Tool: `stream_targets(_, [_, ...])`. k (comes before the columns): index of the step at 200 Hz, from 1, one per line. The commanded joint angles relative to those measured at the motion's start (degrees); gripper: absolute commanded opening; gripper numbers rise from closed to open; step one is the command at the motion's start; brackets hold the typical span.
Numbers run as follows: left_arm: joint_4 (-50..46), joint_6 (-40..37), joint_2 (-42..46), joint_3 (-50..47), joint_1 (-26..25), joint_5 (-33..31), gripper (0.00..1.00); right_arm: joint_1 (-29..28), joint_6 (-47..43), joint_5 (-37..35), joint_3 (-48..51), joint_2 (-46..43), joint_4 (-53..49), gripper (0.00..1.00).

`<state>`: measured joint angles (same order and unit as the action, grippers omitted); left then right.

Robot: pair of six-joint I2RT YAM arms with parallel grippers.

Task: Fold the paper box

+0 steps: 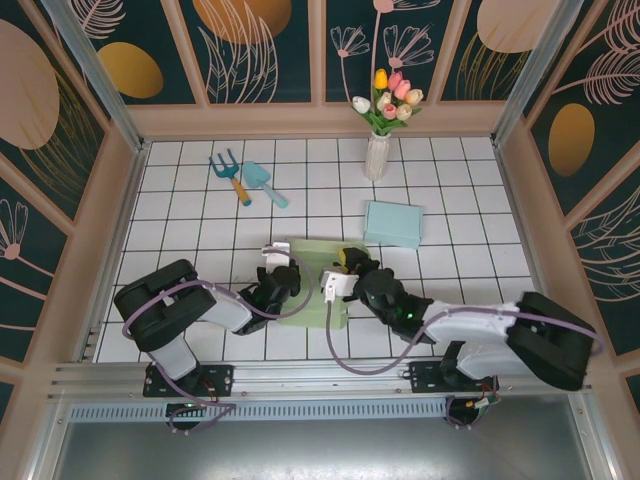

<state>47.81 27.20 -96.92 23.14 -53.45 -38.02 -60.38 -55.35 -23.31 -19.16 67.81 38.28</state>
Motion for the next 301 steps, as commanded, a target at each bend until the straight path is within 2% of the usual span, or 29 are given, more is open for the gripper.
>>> stream_targets(1, [2.18,0.03,-0.84,-1.24,0.15,-0.54,0.03,-0.44,11.14,0.92,1.47,-7.71,-6.73,0.46])
stream_targets(15, [2.46,0.01,-0.92,-1.33,0.13,-0.58,0.01,-0.20,15.78,-0.94,2.17,-12.34,-7.83,0.50])
stream_targets(23, [2.45,-0.09,-0.91,-1.32,0.15,-0.40,0.01,-0.03,19.40,-2.55,2.24,-14.67,-8.09,0.57])
stream_targets(28, [2.46,-0.02,-0.90,-1.40,0.16,-0.32,0.01,0.18,22.43,-3.80,1.92,-15.94,-8.62,0.67])
stream_targets(29, [2.46,-0.03,-0.94,-1.41,0.13,-0.31,0.01,0.18,22.98,-4.13,1.84,-16.12,-8.77,0.72])
stream_targets(32, [2.44,-0.04,-0.91,-1.45,0.16,-0.35,0.00,0.42,25.26,-4.97,1.37,-16.93,-9.53,0.94])
stream_targets(34, [2.52,-0.02,-0.90,-1.50,0.18,-0.31,0.00,0.56,26.91,-5.64,1.00,-17.41,-10.07,0.98])
stream_targets(38, [2.56,-0.02,-0.93,-1.59,0.11,-0.34,0.00,0.92,30.65,-6.71,0.02,-18.10,-11.64,0.99])
stream_targets(56, [2.99,-0.13,-0.80,-1.89,0.23,-0.40,0.00,5.26,50.05,-6.46,-6.51,-19.73,-24.87,0.99])
stream_targets(69, [3.24,-0.35,-0.79,-1.87,0.23,-0.39,0.00,10.77,61.97,3.18,-10.45,-19.45,-32.40,0.99])
stream_targets(79, [3.30,-0.53,-0.93,-1.70,0.12,-0.44,0.00,14.90,70.31,8.97,-11.46,-18.83,-34.30,0.99])
stream_targets(92, [3.42,-0.57,-0.91,-1.43,0.18,-0.37,0.00,17.40,74.38,15.37,-12.40,-17.87,-34.83,0.99])
stream_targets(103, [3.60,-0.57,-0.93,-1.32,0.19,-0.18,0.00,17.41,78.34,17.01,-13.78,-16.55,-35.56,0.98])
stream_targets(122, [3.68,-0.33,-0.95,-1.32,0.17,-0.27,0.00,17.20,84.15,20.55,-16.13,-13.71,-36.52,0.85])
stream_targets(130, [3.59,-0.31,-0.92,-1.28,0.13,-0.30,0.00,16.99,85.65,22.04,-16.64,-12.32,-35.98,0.77])
stream_targets(138, [3.42,-0.31,-0.97,-1.25,0.17,-0.51,0.00,16.47,86.90,22.21,-16.94,-10.77,-35.52,0.75])
stream_targets(190, [2.99,-0.13,-0.79,-1.25,0.12,-0.39,0.00,14.44,89.87,22.22,-18.28,-0.85,-32.75,0.75])
stream_targets(231, [2.42,0.31,-0.72,-0.73,0.17,-0.13,0.00,13.04,93.30,22.17,-16.15,1.12,-27.84,0.75])
stream_targets(252, [1.97,0.74,-0.77,-0.29,0.16,0.05,0.00,11.60,94.96,24.32,-15.82,2.87,-25.97,0.75])
stream_targets(269, [1.21,1.28,-0.80,0.10,0.12,-0.31,0.00,10.14,95.69,22.75,-15.91,3.60,-25.96,0.74])
stream_targets(301, [0.18,1.62,-0.69,0.24,0.13,-0.94,0.00,7.07,94.33,12.20,-18.45,2.39,-31.95,0.74])
